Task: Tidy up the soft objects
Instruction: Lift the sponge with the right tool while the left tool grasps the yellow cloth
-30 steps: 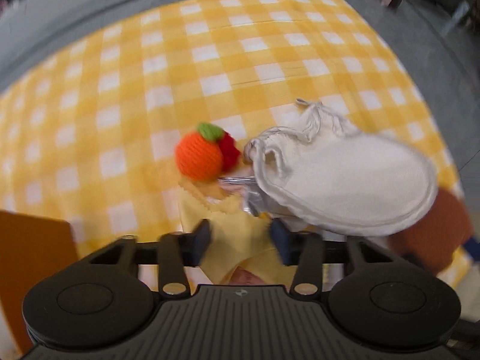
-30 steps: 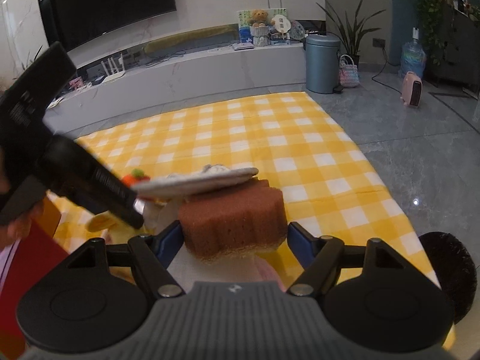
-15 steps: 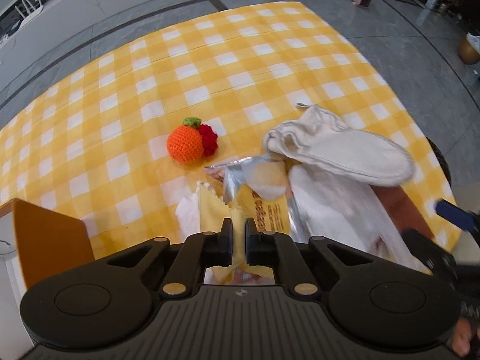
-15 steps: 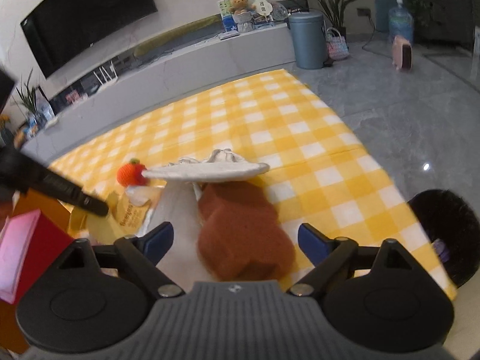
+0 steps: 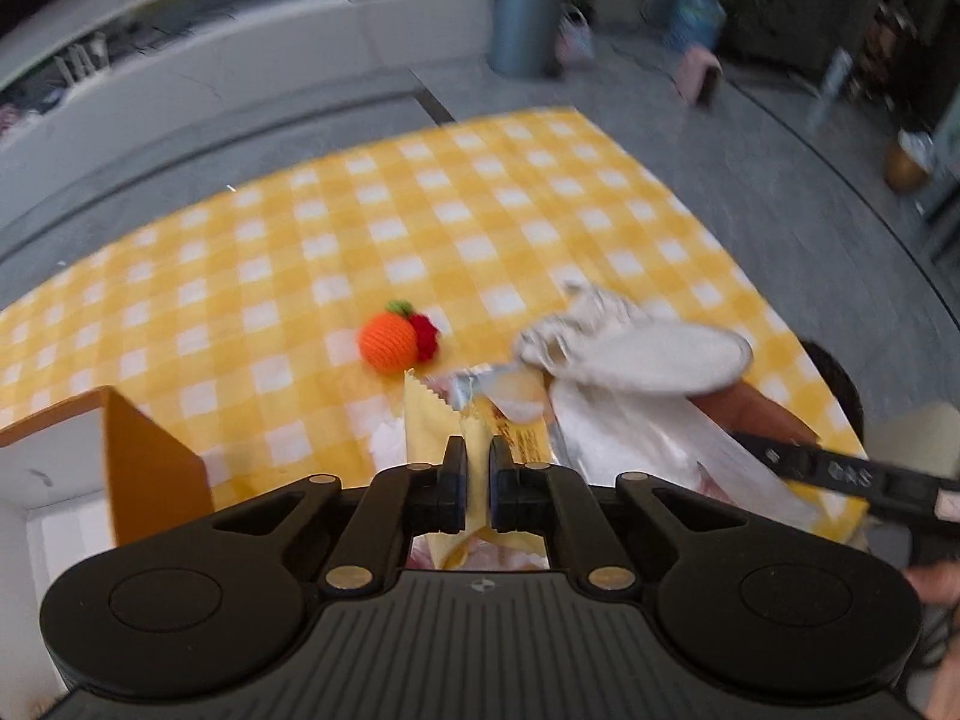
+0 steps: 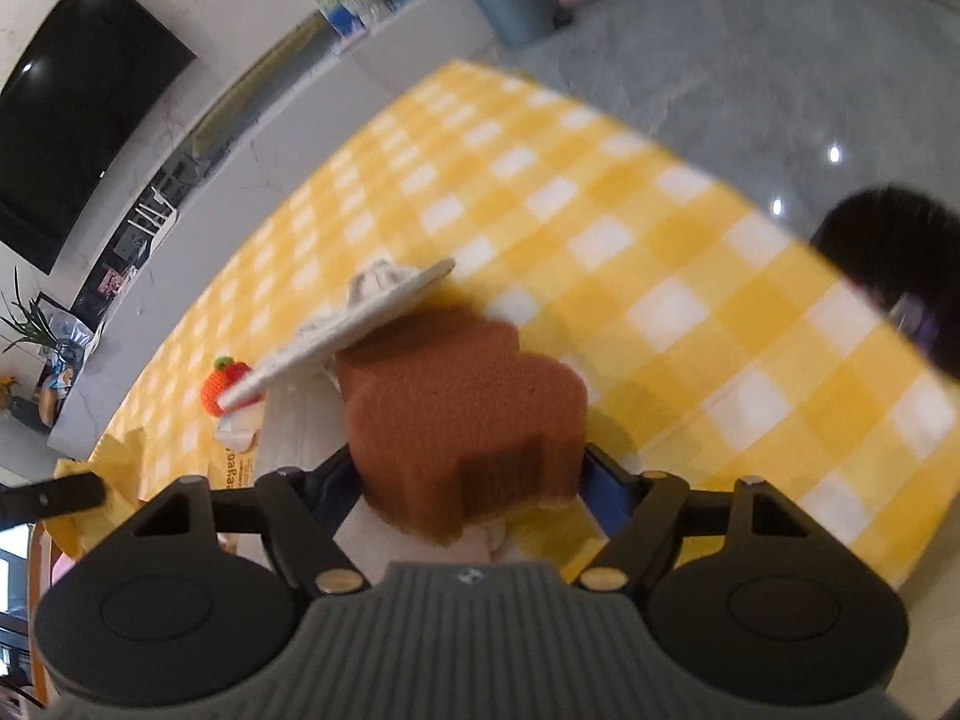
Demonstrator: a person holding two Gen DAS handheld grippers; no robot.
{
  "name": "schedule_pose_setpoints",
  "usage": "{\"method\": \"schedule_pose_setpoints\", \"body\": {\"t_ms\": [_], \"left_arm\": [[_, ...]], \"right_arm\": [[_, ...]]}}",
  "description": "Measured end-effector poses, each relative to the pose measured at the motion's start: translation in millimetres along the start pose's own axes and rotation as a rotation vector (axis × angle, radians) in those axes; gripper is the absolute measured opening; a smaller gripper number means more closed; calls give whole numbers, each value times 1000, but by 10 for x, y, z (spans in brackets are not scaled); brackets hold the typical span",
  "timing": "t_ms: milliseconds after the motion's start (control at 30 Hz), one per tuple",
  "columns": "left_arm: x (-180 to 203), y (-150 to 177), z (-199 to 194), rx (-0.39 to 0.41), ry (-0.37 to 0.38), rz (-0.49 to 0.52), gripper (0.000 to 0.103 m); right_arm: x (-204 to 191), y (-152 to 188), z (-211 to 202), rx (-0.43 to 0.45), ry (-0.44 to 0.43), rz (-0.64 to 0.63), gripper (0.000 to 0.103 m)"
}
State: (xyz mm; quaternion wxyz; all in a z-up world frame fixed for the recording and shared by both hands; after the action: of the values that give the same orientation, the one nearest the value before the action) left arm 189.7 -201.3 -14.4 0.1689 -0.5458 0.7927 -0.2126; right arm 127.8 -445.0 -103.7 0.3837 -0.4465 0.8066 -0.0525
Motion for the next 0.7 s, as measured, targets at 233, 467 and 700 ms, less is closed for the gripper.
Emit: {"method": "schedule_pose_setpoints", "body": {"t_ms": [233,467,700], "left_arm": [[122,110,-236,103,-34,79,7],[156,253,-291,81,28,87,7],[80,353,-324,83,36,75,7]], "right_arm": [[-210,141,-295,0,-44,-127,75],[-422,212,-644,44,-128,-255,75],[-523,224,-977,111,-258,-285,75]]}}
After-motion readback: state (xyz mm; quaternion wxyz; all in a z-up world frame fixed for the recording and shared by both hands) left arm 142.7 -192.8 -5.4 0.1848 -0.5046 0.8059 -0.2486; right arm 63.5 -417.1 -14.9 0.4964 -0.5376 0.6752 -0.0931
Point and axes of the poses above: each gripper's, at about its wrist camera, not at the fingertips, and z roughly the way its jaws point, x to its right, y to its underside, the point moved 3 cm from there along z, roughly the way its jaws point, and after that the axes turned 6 degrees about -y, right-handed, at the moved point
